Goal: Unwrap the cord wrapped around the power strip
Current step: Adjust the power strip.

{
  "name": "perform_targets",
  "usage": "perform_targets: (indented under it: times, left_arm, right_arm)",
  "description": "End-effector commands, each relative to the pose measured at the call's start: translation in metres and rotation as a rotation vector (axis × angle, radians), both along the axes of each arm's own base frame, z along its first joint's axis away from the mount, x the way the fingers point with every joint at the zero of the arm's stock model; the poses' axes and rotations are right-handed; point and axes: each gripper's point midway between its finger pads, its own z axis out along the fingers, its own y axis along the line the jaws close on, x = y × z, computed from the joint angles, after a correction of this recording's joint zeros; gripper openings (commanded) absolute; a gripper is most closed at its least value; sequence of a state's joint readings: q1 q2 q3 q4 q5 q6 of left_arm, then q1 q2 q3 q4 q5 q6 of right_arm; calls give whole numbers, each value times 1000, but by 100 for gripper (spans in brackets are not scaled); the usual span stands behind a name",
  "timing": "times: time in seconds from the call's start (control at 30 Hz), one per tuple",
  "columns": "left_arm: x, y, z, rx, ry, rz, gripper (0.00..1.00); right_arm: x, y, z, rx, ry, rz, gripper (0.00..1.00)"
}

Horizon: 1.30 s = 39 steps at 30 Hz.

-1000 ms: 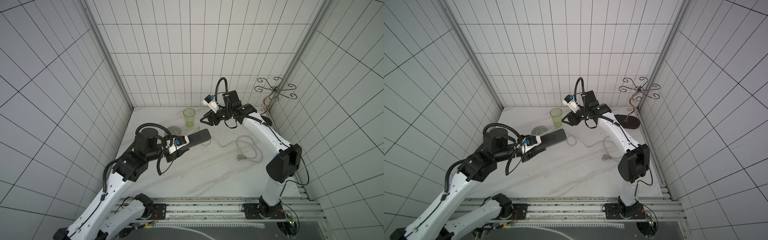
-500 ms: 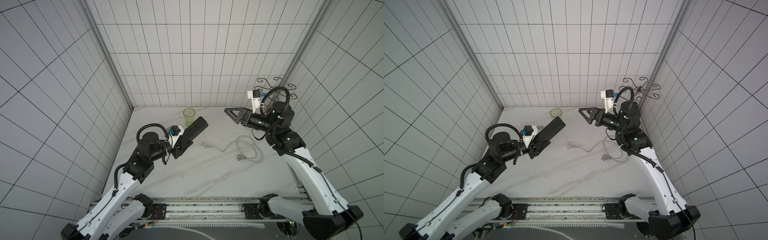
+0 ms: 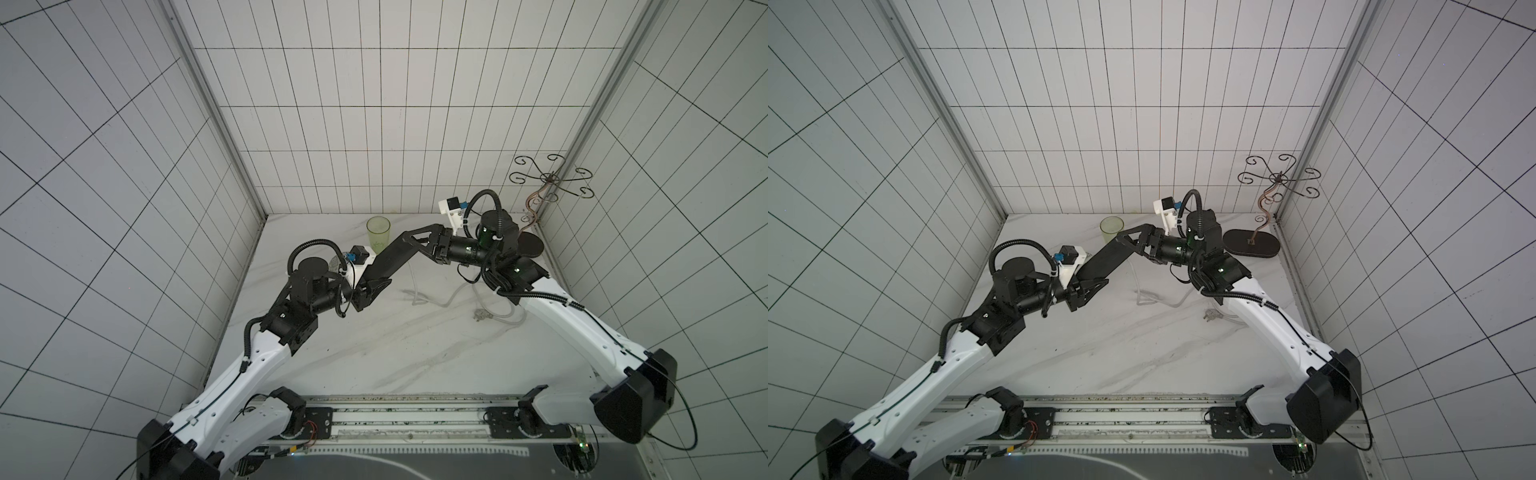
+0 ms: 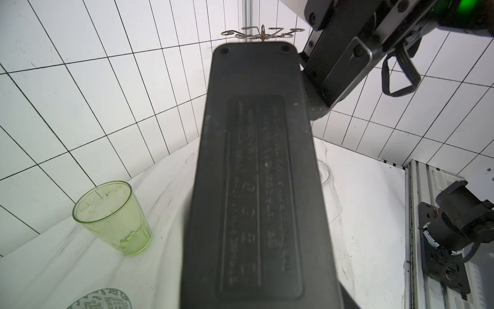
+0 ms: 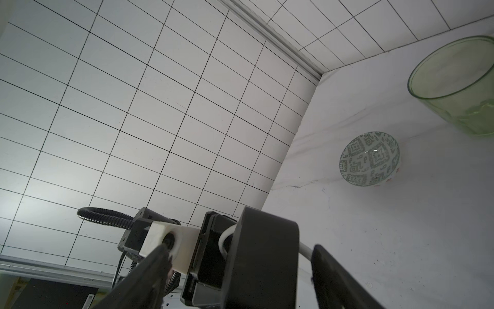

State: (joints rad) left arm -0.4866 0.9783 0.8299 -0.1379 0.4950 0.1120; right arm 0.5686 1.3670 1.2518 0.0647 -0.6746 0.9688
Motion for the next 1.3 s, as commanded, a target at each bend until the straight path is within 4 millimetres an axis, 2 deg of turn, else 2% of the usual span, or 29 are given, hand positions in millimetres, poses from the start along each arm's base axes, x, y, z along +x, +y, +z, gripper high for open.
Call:
perform_targets:
  times: [0.0, 0.13, 0.27, 0.3, 0.33, 0.4, 0.43, 0.47, 0.63, 0.73, 0.8, 0.87, 1.0, 1.13, 1.17, 1.2, 1.27]
  left_arm:
    - [6, -2, 33, -54, -94, 14, 0]
    - [10, -4, 28, -46, -76, 16, 0]
    - [14, -3, 22, -9, -75, 30, 0]
    - [15, -2, 21, -3, -72, 40, 10]
    - [17, 0, 20, 2, -70, 52, 29]
    - [20, 7, 19, 16, -73, 96, 59]
    - [23, 13, 19, 25, -76, 133, 84]
    - [24, 19, 20, 32, -79, 166, 97]
    - [13, 65, 35, 134, -145, 329, 98]
    - [-2, 84, 60, 197, -211, 374, 98]
    - [-8, 86, 77, 184, -245, 375, 94]
    - [-12, 75, 89, 144, -248, 315, 89]
    - [-25, 23, 100, 32, -240, 80, 88]
    - [-43, -34, 83, 80, -266, -137, 90]
    - [-40, -38, 79, 77, -265, -148, 89]
    - [-30, -38, 76, 66, -263, -113, 86]
    - [-4, -27, 76, 29, -232, 1, 72]
  right_arm:
    - [9, 10, -5, 11, 73, -41, 73]
    - [18, 19, -18, -20, 96, -75, 54]
    - [27, 17, -28, -46, 119, -122, 18]
    - [28, 17, -30, -55, 129, -129, 9]
    - [30, 17, -32, -61, 135, -134, 3]
    - [31, 16, -33, -74, 141, -145, 0]
    - [31, 15, -33, -84, 146, -149, 0]
    - [30, 15, -31, -88, 152, -148, 0]
    - [41, -15, -26, -280, 27, -285, 0]
    - [40, -29, -27, -419, -29, -300, 0]
    - [38, -34, -25, -476, -64, -297, 0]
    - [33, -38, -21, -515, -98, -295, 0]
    - [24, -39, -6, -529, -138, -284, 0]
    - [15, -27, 17, -458, -179, -220, 0]
    - [13, -25, 20, -451, -181, -207, 0]
    - [11, -25, 24, -446, -190, -201, 0]
    - [8, -31, 26, -453, -196, -219, 0]
